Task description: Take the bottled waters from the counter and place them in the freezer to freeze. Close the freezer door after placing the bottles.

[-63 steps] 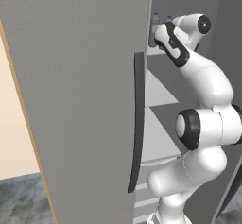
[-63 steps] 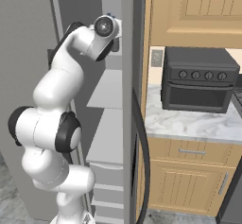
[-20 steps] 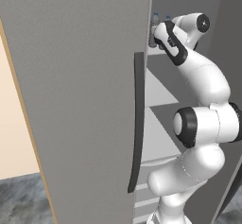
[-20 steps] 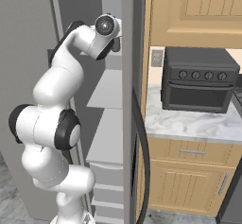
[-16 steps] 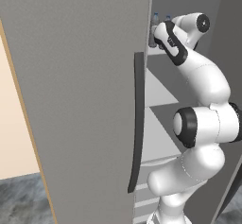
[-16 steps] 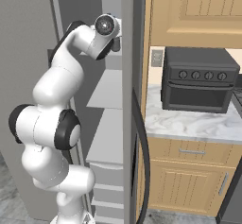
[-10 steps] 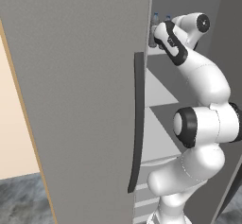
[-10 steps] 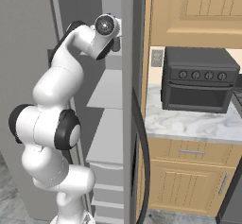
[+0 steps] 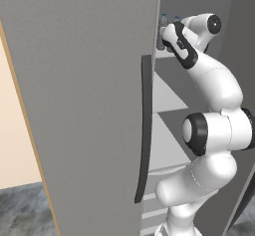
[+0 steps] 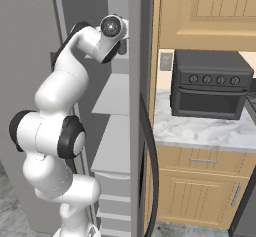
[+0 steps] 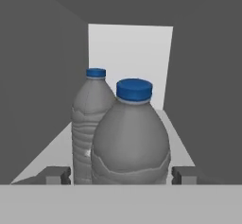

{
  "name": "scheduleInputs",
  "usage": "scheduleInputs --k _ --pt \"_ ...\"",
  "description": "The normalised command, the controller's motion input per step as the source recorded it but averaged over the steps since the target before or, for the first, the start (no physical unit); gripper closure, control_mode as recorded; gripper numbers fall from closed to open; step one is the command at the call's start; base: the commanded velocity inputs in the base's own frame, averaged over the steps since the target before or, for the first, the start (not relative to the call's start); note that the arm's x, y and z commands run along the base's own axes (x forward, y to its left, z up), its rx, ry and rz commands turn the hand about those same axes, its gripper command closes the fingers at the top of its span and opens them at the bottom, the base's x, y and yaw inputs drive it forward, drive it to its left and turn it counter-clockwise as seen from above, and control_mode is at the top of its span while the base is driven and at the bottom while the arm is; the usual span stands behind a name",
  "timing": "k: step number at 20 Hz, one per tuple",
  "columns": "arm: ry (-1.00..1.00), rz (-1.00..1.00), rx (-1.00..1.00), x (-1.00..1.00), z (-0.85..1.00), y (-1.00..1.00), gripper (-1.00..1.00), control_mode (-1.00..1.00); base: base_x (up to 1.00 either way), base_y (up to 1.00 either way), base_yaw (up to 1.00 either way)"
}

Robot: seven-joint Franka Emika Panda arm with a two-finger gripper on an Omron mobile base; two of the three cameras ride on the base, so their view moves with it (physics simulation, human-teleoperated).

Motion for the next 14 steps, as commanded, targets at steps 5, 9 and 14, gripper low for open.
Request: scheduleInputs --k 5,9,14 --pt "0.0 0.0 0.0 0.0 0.0 0.0 -1.0 -1.0 0.0 0.0 0.0" --pt "0.0 0.0 0.0 0.0 0.0 0.0 -1.0 -1.0 0.0 0.0 0.0" --pt "0.0 0.0 0.0 0.0 0.0 0.0 -1.0 -1.0 0.0 0.0 0.0"
